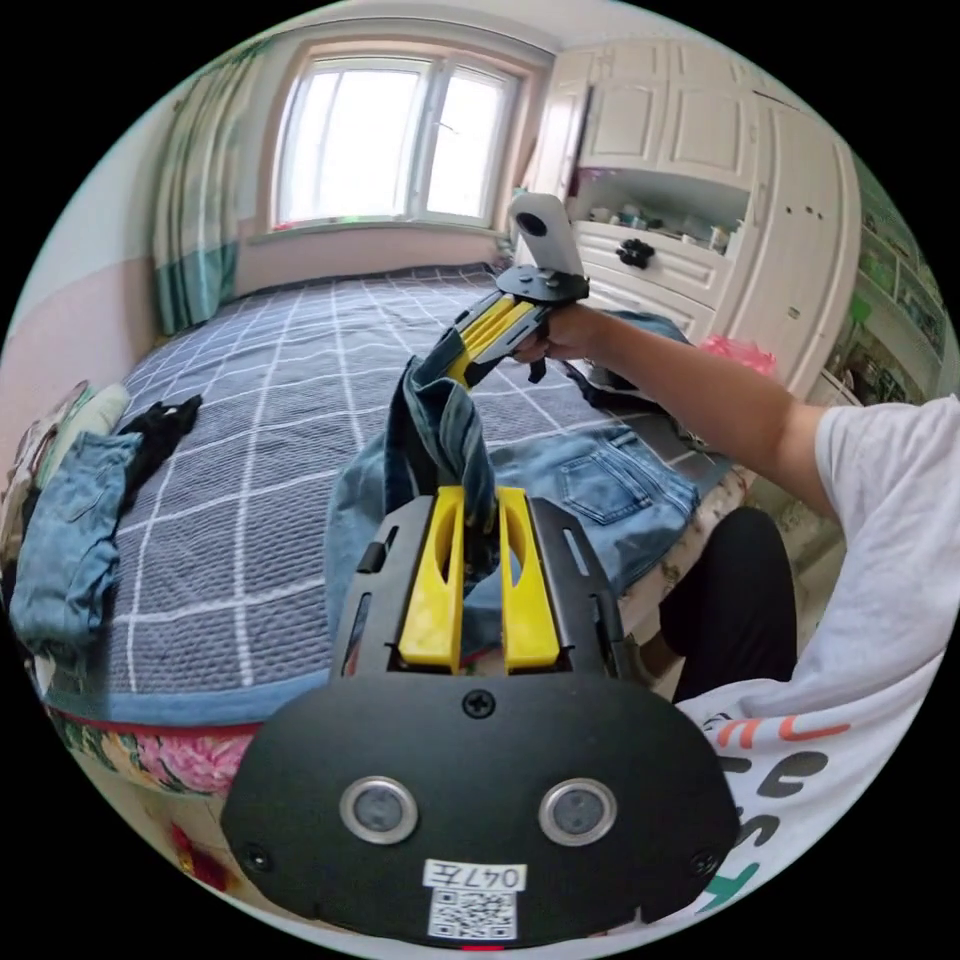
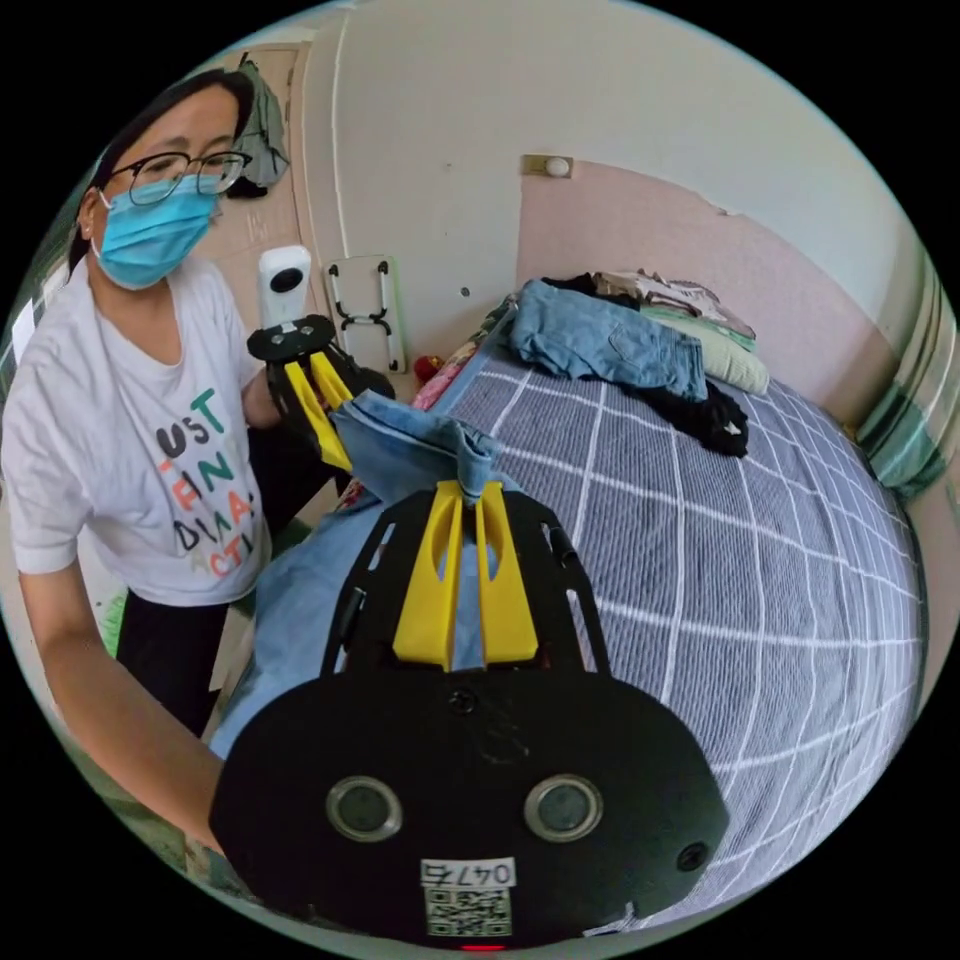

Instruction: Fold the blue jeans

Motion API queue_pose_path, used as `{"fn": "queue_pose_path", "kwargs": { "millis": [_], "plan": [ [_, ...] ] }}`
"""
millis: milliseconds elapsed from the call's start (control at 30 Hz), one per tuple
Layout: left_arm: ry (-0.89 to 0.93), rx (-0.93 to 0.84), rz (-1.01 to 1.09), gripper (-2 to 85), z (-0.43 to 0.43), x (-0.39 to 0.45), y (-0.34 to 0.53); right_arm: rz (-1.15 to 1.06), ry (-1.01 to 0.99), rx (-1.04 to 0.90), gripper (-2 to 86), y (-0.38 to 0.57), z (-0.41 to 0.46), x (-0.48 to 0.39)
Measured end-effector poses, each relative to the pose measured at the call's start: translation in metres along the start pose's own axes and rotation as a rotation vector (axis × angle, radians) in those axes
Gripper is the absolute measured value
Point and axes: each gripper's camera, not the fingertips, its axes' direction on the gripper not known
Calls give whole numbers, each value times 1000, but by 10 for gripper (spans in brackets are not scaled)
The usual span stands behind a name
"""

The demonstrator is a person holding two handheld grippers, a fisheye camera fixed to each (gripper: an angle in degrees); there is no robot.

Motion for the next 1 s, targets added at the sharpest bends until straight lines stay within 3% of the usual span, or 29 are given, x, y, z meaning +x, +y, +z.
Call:
{"fn": "queue_pose_path", "kwargs": {
  "millis": [167, 367, 467, 600, 800, 1000],
  "plan": [
    [37, -90, 40, 104, 66, 54, -13, 159, 59, -116, 35, 68, -24, -19],
    [310, -167, 115, 136, 98, 102, -16, 350, 227, -59, 17, 114, -64, -55],
    [265, -138, 90, 116, 79, 87, -19, 368, 312, -77, 9, 97, -58, -79],
    [71, -163, -1, 101, 79, 28, -34, 336, 295, -114, 7, 60, -20, -93],
    [113, -338, -66, 115, 137, -15, -40, 257, 362, -483, 4, 45, 72, -99],
    [80, -361, -35, 121, 156, 0, -37, 463, 345, -340, -1, 86, 29, -107]
  ]
}}
